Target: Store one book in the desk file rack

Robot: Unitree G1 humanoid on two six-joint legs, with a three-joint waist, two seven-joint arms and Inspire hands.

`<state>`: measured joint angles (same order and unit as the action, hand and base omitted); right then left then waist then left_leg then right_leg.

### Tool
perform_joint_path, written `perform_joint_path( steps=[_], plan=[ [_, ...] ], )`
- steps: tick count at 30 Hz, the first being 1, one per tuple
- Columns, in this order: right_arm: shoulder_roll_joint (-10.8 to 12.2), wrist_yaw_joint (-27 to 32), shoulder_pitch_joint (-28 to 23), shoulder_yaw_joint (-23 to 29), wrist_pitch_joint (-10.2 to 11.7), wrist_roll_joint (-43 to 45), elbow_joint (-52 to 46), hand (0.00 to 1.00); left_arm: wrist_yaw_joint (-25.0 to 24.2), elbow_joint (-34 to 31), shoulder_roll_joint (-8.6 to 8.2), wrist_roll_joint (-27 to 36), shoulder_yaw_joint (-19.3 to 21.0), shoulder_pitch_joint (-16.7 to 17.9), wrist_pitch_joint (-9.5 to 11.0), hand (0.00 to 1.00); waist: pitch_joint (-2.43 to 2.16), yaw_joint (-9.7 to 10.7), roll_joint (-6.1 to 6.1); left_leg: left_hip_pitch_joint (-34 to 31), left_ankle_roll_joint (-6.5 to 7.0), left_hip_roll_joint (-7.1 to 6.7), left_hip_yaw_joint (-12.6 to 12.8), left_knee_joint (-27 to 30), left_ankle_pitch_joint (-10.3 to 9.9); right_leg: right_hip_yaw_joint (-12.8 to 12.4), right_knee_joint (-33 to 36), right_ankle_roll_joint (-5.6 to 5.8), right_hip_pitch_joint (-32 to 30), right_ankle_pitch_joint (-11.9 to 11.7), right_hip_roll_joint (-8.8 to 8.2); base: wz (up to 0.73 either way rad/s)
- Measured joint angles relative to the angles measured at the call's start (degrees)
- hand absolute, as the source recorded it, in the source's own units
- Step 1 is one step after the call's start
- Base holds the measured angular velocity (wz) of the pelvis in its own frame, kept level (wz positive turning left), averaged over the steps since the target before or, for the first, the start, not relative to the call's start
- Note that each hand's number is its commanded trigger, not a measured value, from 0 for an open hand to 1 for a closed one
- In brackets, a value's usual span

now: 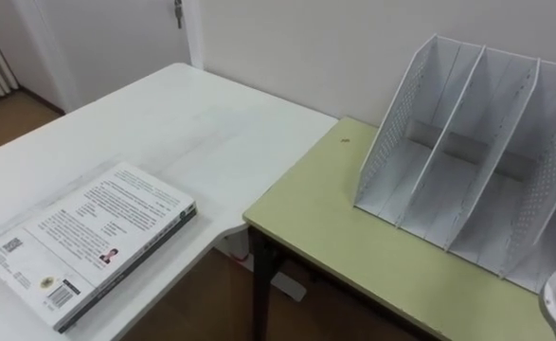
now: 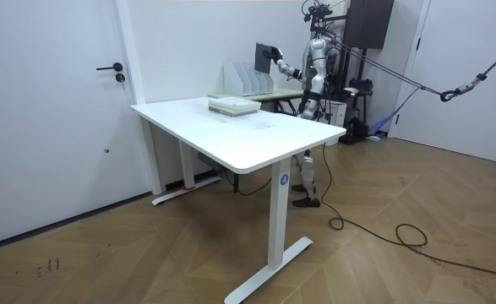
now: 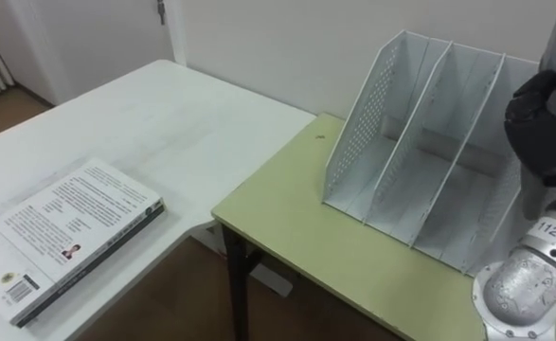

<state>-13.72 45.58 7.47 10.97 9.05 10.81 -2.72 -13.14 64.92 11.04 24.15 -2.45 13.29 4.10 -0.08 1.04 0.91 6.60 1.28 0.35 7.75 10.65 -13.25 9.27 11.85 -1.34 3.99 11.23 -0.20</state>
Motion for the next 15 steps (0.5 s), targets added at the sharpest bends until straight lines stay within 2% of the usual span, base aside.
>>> perform_joint_path(
  steps=[8,10,15],
  plan=[
    [0.0,-0.2,1.1,0.6,-0.6,0.0,0.2,1.0,0.0,-0.1,0.0,0.0,-0.1,0.0,0.0,0.0,0.1,-0.2,0.17,-0.1,0.0,-0.04,-0.1,0.0,0.0,0.2,-0.1,0.01,0.1,0.0,-0.03,0.0],
    [-0.1,-0.3,1.8,0.7,-1.6,0.0,0.2,1.0,0.0,-0.1,0.0,0.0,0.0,0.0,0.0,0.0,0.09,-0.1,0.16,-0.1,0.0,-0.04,-0.1,0.0,0.0,0.2,-0.1,0.01,0.1,0.0,-0.04,0.0],
    [-0.1,-0.7,3.0,2.0,-1.7,0.0,0.2,1.0,-0.1,-0.1,0.0,0.0,0.0,0.0,-0.1,0.0,0.09,-0.1,0.15,-0.1,0.0,-0.04,-0.1,0.0,0.0,0.3,-0.1,0.01,0.0,0.0,-0.04,0.0]
  ],
)
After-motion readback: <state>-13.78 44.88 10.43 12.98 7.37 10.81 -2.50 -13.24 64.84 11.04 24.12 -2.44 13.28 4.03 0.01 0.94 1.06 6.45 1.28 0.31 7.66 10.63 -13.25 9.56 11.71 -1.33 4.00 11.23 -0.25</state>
